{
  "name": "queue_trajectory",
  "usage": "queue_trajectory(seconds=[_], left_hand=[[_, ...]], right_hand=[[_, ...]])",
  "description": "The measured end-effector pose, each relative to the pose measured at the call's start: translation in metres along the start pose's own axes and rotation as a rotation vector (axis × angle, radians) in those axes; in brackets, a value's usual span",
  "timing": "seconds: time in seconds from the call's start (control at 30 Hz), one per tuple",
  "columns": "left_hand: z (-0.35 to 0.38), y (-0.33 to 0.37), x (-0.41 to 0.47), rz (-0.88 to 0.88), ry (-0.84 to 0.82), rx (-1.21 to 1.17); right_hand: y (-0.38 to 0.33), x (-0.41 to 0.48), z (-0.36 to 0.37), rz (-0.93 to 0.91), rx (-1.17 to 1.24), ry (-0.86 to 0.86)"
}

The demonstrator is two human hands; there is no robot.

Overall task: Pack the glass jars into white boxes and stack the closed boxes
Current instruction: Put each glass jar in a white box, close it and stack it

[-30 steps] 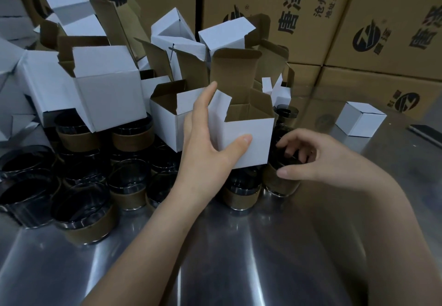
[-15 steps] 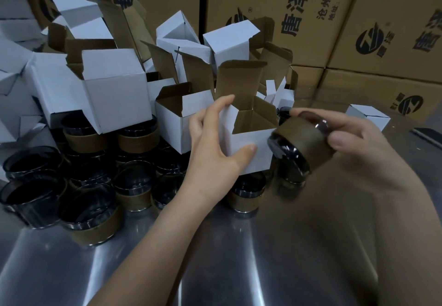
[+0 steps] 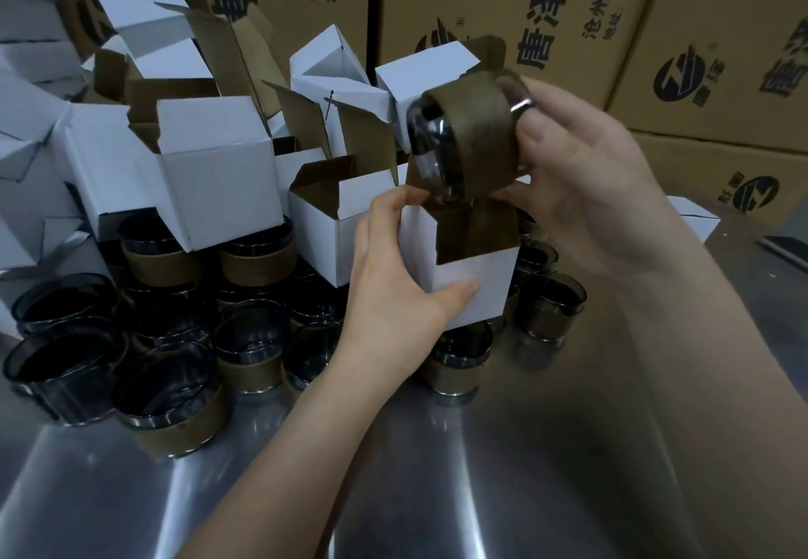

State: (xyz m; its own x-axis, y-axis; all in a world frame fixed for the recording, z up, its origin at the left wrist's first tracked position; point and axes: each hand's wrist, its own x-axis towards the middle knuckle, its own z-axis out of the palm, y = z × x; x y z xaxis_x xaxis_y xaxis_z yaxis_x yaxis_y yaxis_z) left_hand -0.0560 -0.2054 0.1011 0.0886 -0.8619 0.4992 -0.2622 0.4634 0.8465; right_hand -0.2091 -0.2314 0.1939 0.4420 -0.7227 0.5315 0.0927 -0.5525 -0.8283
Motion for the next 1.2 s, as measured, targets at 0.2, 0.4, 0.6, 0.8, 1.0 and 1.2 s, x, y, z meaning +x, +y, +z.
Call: queue_trajectory(seconds=[0.2,0.4,0.6,0.8,1.0,1.2], left_hand=[[0.0,0.0,0.0,0.005,-0.017,-0.001],[0.0,-0.001,0.0,-0.017,-0.029,-0.014],[0.001,-0.003,0.001,-0.018,-0.023,-0.015],[0.002,-0.005,0.001,-0.02,-0.03,-0.003],[0.002,-0.007,0.001,-0.022,-0.032,-0.009],[0.002,-0.007,0.001,-0.022,-0.033,0.001]], right_hand=[[-0.001,-0.004,-0.01,0.051,-0.173,0.028],[-0.014,-0.003,-0.015,0.055,-0.428,-0.033],[-0.019,-0.003,-0.012,0.081,-0.531,-0.057],[-0.025,0.003,-0.012,0.12,-0.766,-0.119],[-0.018,0.008,0.002,0.153,-0.979,-0.161],[-0.016,0.013,0.012,0.231,-1.135,-0.21]])
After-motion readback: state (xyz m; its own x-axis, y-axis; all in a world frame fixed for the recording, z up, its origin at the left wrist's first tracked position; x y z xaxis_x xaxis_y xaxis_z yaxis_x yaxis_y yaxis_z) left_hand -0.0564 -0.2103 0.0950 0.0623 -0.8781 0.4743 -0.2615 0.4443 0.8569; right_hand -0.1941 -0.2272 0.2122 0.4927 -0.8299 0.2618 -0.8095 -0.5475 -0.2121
